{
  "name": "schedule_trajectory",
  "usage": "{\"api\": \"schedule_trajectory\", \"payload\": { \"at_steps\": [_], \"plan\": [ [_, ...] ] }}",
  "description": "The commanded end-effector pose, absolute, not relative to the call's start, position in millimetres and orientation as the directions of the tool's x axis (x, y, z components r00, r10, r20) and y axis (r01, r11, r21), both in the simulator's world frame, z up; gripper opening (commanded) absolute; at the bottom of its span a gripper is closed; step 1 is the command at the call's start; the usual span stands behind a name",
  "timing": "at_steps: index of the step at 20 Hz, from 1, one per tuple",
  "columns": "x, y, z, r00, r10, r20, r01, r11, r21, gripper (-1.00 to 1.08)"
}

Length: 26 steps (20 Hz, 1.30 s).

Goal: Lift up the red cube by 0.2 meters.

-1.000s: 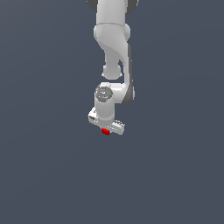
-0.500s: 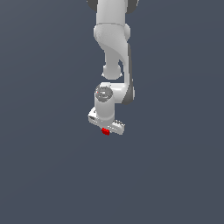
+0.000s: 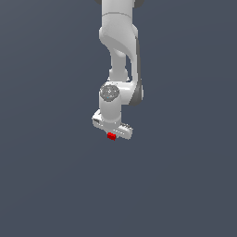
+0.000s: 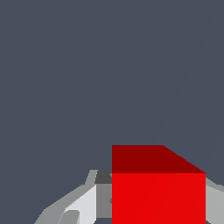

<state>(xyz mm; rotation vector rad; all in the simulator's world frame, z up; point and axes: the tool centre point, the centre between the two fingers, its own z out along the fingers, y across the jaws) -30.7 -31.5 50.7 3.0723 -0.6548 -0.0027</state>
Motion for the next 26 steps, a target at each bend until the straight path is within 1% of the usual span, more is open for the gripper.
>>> {"api": "schedule_trajectory", "payload": {
  "at_steps": [1, 15, 20, 26],
  "plan": [
    [-31, -32, 67, 0.913, -0.408, 0.0, -0.408, -0.913, 0.0, -1.0],
    [-32, -32, 191, 0.913, -0.409, 0.0, -0.409, -0.913, 0.0, -1.0],
    [-31, -32, 216, 0.913, -0.409, 0.0, -0.409, -0.913, 0.001, -1.0],
    [-31, -32, 226, 0.913, -0.409, 0.0, -0.409, -0.913, 0.001, -1.0]
  ]
}}
